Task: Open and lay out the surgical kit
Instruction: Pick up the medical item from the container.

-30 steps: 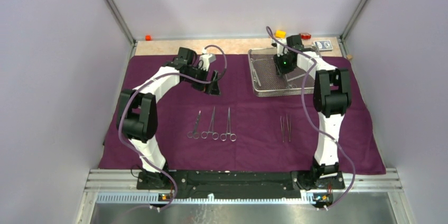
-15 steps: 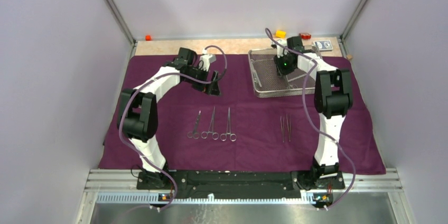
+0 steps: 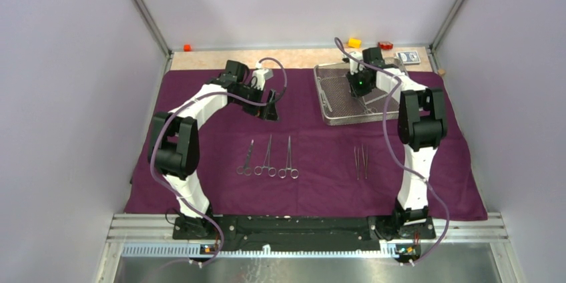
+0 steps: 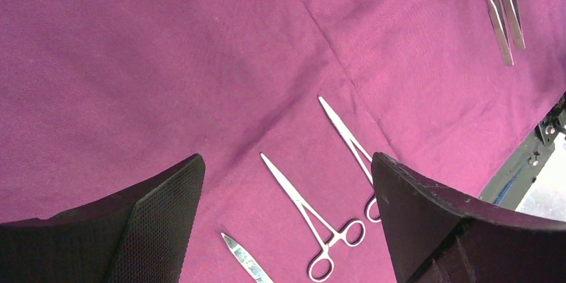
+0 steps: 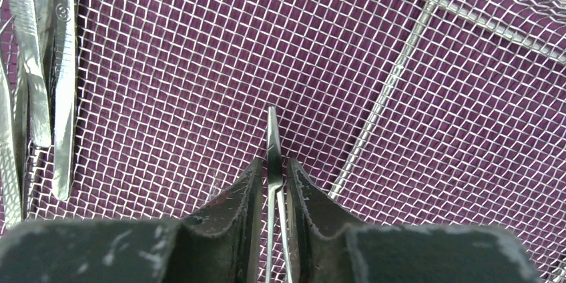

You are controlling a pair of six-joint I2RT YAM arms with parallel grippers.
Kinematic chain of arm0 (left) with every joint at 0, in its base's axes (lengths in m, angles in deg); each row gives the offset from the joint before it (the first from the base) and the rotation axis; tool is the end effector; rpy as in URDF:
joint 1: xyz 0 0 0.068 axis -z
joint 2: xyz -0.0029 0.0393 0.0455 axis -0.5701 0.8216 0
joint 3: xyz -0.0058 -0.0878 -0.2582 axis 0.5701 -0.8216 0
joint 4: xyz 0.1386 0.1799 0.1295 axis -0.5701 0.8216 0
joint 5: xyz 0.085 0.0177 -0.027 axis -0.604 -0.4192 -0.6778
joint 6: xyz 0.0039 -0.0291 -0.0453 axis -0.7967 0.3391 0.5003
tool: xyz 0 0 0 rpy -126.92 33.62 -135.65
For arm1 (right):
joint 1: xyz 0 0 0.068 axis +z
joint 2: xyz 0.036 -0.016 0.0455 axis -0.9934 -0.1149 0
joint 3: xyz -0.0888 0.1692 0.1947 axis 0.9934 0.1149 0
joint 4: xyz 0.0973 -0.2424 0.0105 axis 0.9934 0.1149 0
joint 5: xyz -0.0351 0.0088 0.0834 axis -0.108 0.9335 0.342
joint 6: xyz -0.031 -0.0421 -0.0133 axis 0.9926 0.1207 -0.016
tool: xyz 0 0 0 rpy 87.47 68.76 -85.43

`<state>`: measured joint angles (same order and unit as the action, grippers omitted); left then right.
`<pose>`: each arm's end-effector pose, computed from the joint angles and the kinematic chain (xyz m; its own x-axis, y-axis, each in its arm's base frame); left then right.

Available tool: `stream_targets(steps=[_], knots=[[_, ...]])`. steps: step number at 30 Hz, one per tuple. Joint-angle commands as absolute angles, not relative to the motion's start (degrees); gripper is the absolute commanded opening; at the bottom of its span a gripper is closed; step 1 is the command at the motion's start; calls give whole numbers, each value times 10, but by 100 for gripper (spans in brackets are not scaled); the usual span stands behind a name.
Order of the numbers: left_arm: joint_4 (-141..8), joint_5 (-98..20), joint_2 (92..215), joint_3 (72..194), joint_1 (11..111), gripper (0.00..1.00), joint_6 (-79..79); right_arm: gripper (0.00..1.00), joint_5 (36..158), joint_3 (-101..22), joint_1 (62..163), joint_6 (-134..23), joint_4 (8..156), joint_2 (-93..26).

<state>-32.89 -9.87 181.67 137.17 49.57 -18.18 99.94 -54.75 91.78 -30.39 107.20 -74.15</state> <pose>0.3621 -0.1181 0.2229 -0.7665 0.2947 -0.5706 0.5948 0.6608 -0.4577 0.4539 0.0738 0.1734 -0.7061 -0.4170 -0.5723 -0.4941 0.8691 -0.0237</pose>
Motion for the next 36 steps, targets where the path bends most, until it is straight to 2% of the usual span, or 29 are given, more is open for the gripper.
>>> stream_targets(steps=[1,8,19,36], knots=[[-329,-85,1810,1380,494,99,-194,14,987,-556,912,-293,1123,-764],[-329,-99,1812,1388,494,99,-193,0,997,-592,912,-302,1128,-781],[-338,-99,1831,1423,494,99,-183,0,1027,-651,912,-326,1120,-755],[-424,-32,1909,1521,512,98,-89,0,1056,-630,911,-360,1068,-675]])
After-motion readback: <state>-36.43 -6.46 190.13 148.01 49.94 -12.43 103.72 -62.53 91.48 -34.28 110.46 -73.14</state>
